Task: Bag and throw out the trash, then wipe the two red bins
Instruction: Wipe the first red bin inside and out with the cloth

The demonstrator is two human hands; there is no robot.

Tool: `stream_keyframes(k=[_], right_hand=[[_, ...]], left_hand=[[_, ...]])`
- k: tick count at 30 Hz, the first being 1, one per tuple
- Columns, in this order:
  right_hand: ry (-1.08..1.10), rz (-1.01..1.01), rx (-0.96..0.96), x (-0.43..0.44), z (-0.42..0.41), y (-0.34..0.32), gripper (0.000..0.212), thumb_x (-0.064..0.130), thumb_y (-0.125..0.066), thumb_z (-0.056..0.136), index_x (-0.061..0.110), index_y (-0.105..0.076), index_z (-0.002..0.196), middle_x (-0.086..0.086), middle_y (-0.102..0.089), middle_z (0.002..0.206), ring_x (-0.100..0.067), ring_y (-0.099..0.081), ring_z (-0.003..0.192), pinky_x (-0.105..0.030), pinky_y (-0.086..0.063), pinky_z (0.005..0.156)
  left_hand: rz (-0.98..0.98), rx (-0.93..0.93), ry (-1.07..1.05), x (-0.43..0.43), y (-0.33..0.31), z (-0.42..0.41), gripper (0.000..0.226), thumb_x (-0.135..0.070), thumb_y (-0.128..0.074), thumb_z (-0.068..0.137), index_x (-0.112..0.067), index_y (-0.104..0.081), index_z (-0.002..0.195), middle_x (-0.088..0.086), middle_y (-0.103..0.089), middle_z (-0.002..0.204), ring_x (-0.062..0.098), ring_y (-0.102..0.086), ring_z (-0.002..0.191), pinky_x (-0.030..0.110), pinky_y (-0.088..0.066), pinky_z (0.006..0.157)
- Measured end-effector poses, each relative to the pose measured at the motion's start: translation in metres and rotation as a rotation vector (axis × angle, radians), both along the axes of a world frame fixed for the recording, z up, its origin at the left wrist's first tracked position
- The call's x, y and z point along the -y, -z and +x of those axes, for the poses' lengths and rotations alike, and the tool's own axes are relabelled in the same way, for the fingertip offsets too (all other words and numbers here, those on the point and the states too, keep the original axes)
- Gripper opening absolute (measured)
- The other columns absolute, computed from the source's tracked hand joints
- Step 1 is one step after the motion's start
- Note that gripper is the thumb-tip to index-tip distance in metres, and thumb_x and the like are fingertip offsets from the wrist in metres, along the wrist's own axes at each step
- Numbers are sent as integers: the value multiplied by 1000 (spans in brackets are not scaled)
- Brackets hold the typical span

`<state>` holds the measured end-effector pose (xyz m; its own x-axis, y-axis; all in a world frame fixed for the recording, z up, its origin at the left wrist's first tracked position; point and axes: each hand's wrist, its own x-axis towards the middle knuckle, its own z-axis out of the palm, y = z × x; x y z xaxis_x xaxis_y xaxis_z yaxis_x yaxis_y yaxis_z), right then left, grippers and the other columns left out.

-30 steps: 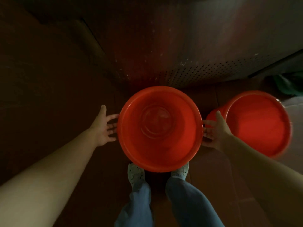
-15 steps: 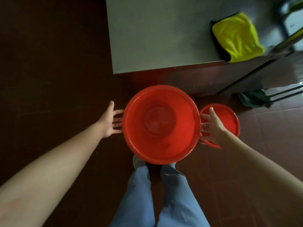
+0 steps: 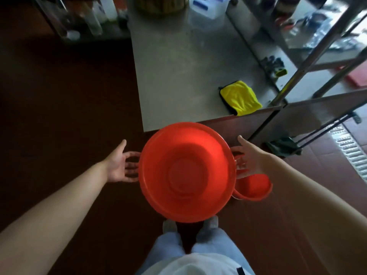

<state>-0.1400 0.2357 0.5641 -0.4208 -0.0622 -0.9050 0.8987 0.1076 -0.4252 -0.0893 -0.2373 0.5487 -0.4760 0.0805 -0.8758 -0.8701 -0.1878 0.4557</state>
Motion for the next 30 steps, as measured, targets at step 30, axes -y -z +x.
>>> stream_keyframes(k=[30], right_hand=[[-512, 173, -242, 15, -224, -241, 32, 41, -64, 94, 12, -67, 107, -15, -64, 93, -28, -62, 76, -53, -59, 84]], left_hand=[[-269, -151, -111, -41, -259, -167, 76, -77, -39, 89, -15, -68, 120, 19, -62, 124, 35, -63, 108, 54, -55, 81]])
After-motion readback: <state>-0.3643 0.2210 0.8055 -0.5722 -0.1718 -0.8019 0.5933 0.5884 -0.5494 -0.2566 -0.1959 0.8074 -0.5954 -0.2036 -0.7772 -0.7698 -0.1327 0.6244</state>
